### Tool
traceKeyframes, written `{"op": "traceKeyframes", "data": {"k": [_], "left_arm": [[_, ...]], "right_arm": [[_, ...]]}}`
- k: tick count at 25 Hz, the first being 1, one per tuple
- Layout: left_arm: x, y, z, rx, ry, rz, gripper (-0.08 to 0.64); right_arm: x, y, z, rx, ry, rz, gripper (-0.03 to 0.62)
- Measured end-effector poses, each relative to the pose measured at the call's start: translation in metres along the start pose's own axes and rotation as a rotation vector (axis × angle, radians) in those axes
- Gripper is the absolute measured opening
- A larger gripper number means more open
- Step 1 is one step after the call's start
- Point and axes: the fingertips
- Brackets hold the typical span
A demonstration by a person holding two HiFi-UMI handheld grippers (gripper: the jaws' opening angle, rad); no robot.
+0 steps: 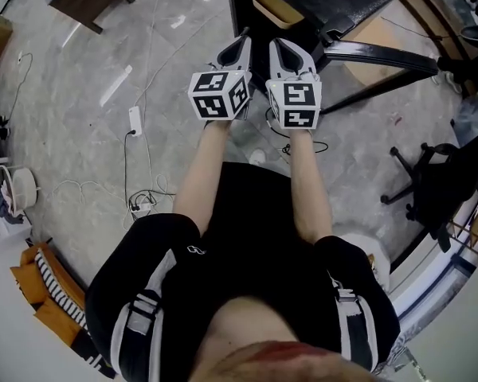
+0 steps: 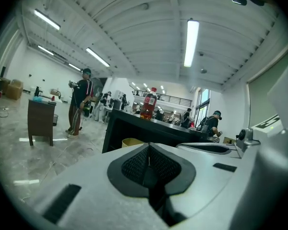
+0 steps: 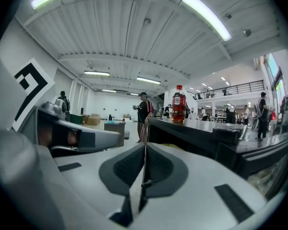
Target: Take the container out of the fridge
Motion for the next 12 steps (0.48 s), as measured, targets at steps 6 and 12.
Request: {"op": "traceKeyframes", "data": {"k": [6,12], "left_arm": [[-0.006,0.01,-0.028,0.038,-0.025,-0.022,0.009],[-0.009,0.014,-0.074,0.101,-0.062,-0.027,0.01]], "right_arm": [[-0.031,0.023,-0.005,0.147,0.054,-0.152,0.014],[-0.073,0.028,-0.009,0.243,0.058,-0.227,0.014]]}}
Point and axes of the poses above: the fingertips, and each gripper's own axes: x backward along the fingers, z to its right, y out of its underside, and after that the axes turned 2 degrees about -y, right-handed
